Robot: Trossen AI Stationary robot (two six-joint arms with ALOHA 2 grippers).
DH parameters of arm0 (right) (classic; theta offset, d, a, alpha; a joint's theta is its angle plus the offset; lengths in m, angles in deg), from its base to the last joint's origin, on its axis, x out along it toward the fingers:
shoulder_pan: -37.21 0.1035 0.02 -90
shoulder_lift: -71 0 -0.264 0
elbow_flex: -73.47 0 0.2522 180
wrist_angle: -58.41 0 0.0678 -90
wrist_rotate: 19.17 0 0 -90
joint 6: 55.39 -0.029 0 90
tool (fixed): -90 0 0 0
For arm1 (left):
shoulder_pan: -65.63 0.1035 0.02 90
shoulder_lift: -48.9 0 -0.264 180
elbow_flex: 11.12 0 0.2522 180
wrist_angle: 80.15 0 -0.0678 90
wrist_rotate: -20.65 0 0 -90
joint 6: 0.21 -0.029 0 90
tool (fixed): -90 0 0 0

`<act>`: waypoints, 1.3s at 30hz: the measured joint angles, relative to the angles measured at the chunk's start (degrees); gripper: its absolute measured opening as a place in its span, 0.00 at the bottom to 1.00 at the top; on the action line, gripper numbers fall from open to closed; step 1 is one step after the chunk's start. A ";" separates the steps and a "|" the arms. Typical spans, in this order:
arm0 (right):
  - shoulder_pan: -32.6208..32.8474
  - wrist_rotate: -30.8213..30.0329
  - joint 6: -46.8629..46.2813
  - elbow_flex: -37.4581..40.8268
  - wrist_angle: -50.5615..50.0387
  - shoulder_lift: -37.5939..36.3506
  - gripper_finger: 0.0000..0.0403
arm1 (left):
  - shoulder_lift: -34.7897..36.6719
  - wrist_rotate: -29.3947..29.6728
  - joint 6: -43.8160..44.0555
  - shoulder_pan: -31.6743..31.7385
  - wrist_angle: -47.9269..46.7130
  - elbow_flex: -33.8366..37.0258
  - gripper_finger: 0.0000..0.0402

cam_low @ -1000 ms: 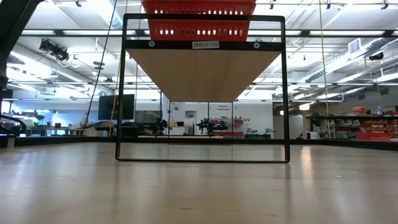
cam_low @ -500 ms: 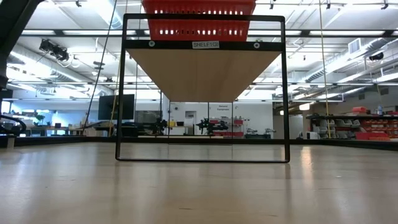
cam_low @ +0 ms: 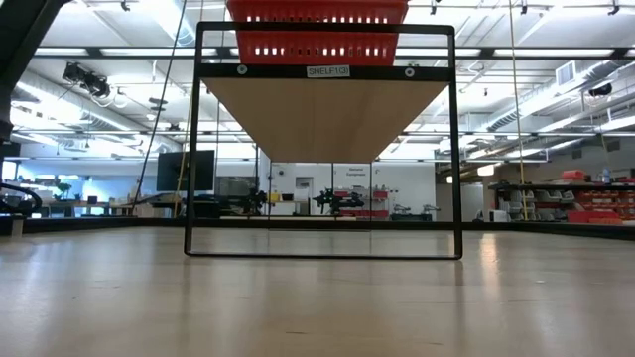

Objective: Stack baskets on shelf by color
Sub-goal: Stack the green bin on top of the green bin on the shelf

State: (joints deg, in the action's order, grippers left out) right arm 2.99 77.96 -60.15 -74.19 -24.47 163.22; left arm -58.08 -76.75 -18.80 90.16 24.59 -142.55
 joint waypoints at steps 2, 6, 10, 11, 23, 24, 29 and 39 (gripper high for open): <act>0.00 0.00 -0.14 0.00 -0.01 0.00 0.69 | -0.02 0.00 0.02 0.00 0.58 0.00 0.16; 0.00 0.00 -0.17 0.00 -0.02 0.00 0.69 | -0.02 0.00 -0.02 0.00 0.81 0.00 0.17; 0.00 0.00 -0.19 0.02 -0.02 0.00 0.69 | -0.02 0.00 -0.03 0.00 0.90 0.00 0.10; 0.00 0.00 -0.19 0.02 -0.02 0.00 0.69 | -0.02 0.00 -0.04 0.00 0.89 0.00 0.08; 0.00 0.02 -0.19 0.02 -0.20 0.00 0.69 | -0.04 0.00 -0.09 -0.02 2.70 0.00 0.04; 0.00 0.02 -0.19 0.02 -0.32 0.00 0.69 | -0.04 -0.17 -0.09 -0.02 2.52 0.00 0.03; 0.00 0.02 -0.19 0.02 -0.80 0.00 0.69 | -0.04 -1.07 -0.04 -0.11 2.81 0.00 0.02; 0.00 -0.03 -0.19 0.02 -4.21 0.00 0.69 | 2.86 -2.52 -0.18 0.33 0.21 0.00 0.02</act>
State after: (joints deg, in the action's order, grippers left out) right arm 2.99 77.93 -60.34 -74.17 -28.68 163.22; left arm -55.22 -79.27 -18.97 90.49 24.80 -142.55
